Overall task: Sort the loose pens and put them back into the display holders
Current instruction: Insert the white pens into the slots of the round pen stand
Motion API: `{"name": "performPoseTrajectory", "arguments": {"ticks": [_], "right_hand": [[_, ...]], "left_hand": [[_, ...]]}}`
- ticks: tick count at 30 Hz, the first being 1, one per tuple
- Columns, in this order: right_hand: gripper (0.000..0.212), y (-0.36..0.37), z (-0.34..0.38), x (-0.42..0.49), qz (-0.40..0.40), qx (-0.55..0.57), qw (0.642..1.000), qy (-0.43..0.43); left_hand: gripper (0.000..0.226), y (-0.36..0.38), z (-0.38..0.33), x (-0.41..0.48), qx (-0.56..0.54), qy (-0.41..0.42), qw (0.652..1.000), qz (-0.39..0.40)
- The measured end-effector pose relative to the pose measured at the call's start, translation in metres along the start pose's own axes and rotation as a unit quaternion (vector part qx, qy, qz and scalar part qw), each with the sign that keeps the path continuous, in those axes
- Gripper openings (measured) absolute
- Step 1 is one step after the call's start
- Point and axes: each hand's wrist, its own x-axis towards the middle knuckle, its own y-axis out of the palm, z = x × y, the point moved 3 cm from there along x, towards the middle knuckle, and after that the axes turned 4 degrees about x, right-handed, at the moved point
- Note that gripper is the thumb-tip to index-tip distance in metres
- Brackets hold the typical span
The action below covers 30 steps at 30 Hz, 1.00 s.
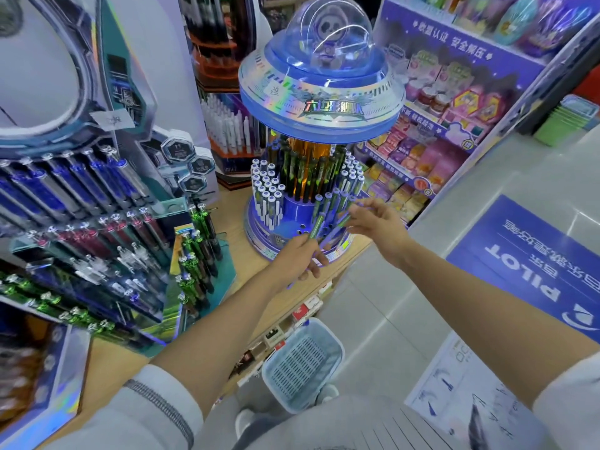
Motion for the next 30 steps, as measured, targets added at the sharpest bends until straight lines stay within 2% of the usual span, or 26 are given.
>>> {"name": "performPoseTrajectory", "arguments": {"ticks": [4,7,11,15,19,22,27,29,30], "right_hand": [[0.016,-0.023,0.020,0.007,-0.145,-0.027,0.985,-0.093],[0.020,-0.023,0.025,0.010,-0.176,-0.091,0.969,-0.144],[0.017,-0.013,0.018,0.009,-0.181,-0.187,0.952,-0.161],[0.014,-0.008,0.006,0.015,-0.153,-0.222,0.953,-0.141],[0.017,-0.005,-0.002,0.020,-0.140,-0.277,0.943,-0.121],[0.026,-0.003,-0.008,0.020,-0.158,-0.245,0.953,-0.082],[0.016,0.004,-0.009,0.008,-0.161,-0.233,0.955,-0.092],[0.020,0.007,-0.006,0.002,-0.128,-0.199,0.968,-0.087],[0.022,0.011,-0.006,0.000,-0.085,-0.179,0.978,-0.072]], "left_hand": [[0.024,-0.015,0.005,0.003,0.047,-0.008,0.998,-0.049],[0.021,-0.018,0.007,0.007,0.045,-0.003,0.997,-0.062],[0.013,-0.016,0.005,0.009,0.018,-0.003,0.998,-0.063],[0.022,-0.019,0.007,0.008,-0.013,-0.012,0.998,-0.063],[0.025,-0.022,0.006,0.007,-0.012,0.012,0.997,-0.071],[0.021,-0.023,0.005,0.005,-0.014,0.033,0.998,-0.061],[0.019,-0.019,0.001,0.003,-0.018,0.044,0.998,-0.049],[0.016,-0.013,-0.002,0.003,-0.023,0.046,0.998,-0.048],[0.014,-0.011,-0.003,0.003,-0.026,0.046,0.998,-0.044]]}}
